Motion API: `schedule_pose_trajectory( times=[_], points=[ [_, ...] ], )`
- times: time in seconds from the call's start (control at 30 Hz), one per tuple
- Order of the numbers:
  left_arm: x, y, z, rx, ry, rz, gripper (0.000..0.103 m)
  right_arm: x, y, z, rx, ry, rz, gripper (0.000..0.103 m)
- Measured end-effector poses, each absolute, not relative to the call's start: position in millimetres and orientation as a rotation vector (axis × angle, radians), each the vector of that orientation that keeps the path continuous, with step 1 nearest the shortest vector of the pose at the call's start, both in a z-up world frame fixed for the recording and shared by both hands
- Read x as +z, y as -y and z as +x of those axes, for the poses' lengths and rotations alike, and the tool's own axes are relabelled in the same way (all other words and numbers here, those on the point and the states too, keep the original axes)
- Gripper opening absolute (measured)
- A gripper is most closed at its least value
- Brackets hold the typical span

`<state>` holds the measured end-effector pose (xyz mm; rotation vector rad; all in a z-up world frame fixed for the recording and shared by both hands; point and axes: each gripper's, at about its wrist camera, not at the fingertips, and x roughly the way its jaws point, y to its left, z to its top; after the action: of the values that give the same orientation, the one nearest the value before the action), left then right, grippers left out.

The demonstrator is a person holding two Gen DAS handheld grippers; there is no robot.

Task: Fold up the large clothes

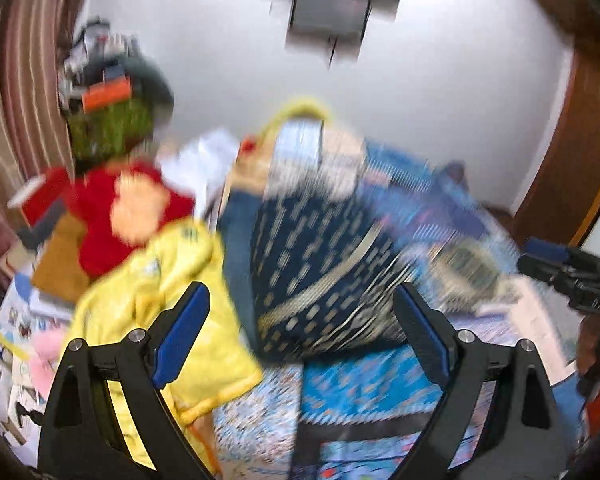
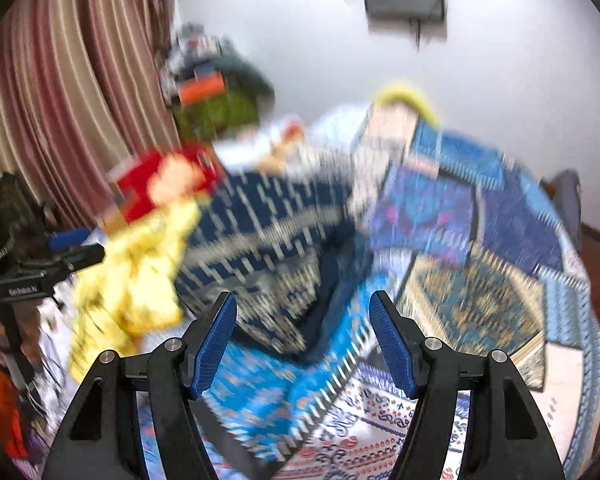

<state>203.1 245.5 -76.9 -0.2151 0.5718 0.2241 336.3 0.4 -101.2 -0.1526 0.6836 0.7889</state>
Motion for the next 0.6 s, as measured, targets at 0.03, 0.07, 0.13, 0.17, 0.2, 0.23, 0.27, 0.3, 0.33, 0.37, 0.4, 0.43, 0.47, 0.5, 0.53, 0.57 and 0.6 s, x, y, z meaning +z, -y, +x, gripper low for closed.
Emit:
schedule_pose_trajectory(
  times=[0.03, 0.07, 0.13, 0.17, 0.2, 0.23, 0.27, 0.3, 0.33, 0.37, 0.4, 0.43, 0.47, 0.5, 0.53, 0.57, 0.6],
  points=[
    [-60.4, -237.0, 192.3, 0.221, -0.527, -0.201, 0.094, -85.2, 3.2, 325.8, 0.792, -0.642, -0.137, 0.066],
    [-47.2, -229.7, 185.5, 0.219, -0.492, -0.188, 0.094, -69.3, 7.1, 314.6, 0.794, -0.598, -0.125, 0.066],
    [-20.3, -211.8, 166.3, 0.218, -0.414, -0.153, 0.094, -39.6, 16.3, 288.7, 0.801, -0.507, -0.105, 0.066],
    [-5.3, -199.6, 152.1, 0.220, -0.363, -0.130, 0.094, -25.3, 20.7, 274.2, 0.804, -0.457, -0.096, 0.066],
    [5.0, -190.5, 143.3, 0.220, -0.327, -0.115, 0.094, -13.4, 24.6, 261.1, 0.806, -0.413, -0.088, 0.066],
    [12.0, -183.1, 136.7, 0.219, -0.300, -0.104, 0.094, -5.1, 27.8, 249.7, 0.808, -0.379, -0.082, 0.066],
    [21.3, -173.4, 125.1, 0.219, -0.260, -0.090, 0.094, 4.7, 32.0, 235.4, 0.814, -0.340, -0.074, 0.066],
    [27.3, -166.4, 117.0, 0.219, -0.232, -0.081, 0.094, 12.8, 35.5, 221.8, 0.817, -0.305, -0.067, 0.066],
    [32.4, -159.8, 107.4, 0.216, -0.202, -0.074, 0.094, 19.9, 39.0, 208.5, 0.820, -0.270, -0.060, 0.066],
    [37.4, -152.5, 97.3, 0.214, -0.173, -0.066, 0.094, 25.0, 41.4, 197.3, 0.822, -0.243, -0.055, 0.066],
    [41.4, -145.4, 87.3, 0.213, -0.144, -0.059, 0.094, 29.6, 44.3, 185.8, 0.824, -0.219, -0.048, 0.066],
    [43.3, -141.8, 80.8, 0.215, -0.127, -0.054, 0.094, 32.3, 46.6, 177.5, 0.827, -0.203, -0.039, 0.066],
    [44.9, -135.7, 72.6, 0.225, -0.104, -0.043, 0.094, 34.6, 49.1, 167.5, 0.829, -0.188, -0.028, 0.066],
    [44.9, -131.0, 66.2, 0.232, -0.086, -0.035, 0.094, 36.7, 51.8, 157.7, 0.830, -0.173, -0.013, 0.066],
    [45.1, -125.8, 58.4, 0.237, -0.068, -0.027, 0.094, 37.7, 53.7, 151.1, 0.825, -0.162, -0.005, 0.066],
    [44.5, -122.9, 54.6, 0.238, -0.060, -0.023, 0.094, 38.5, 55.9, 142.8, 0.811, -0.148, 0.003, 0.066],
    [43.2, -120.9, 51.3, 0.239, -0.055, -0.021, 0.094, 38.5, 58.1, 136.6, 0.802, -0.137, 0.007, 0.066]
  ],
)
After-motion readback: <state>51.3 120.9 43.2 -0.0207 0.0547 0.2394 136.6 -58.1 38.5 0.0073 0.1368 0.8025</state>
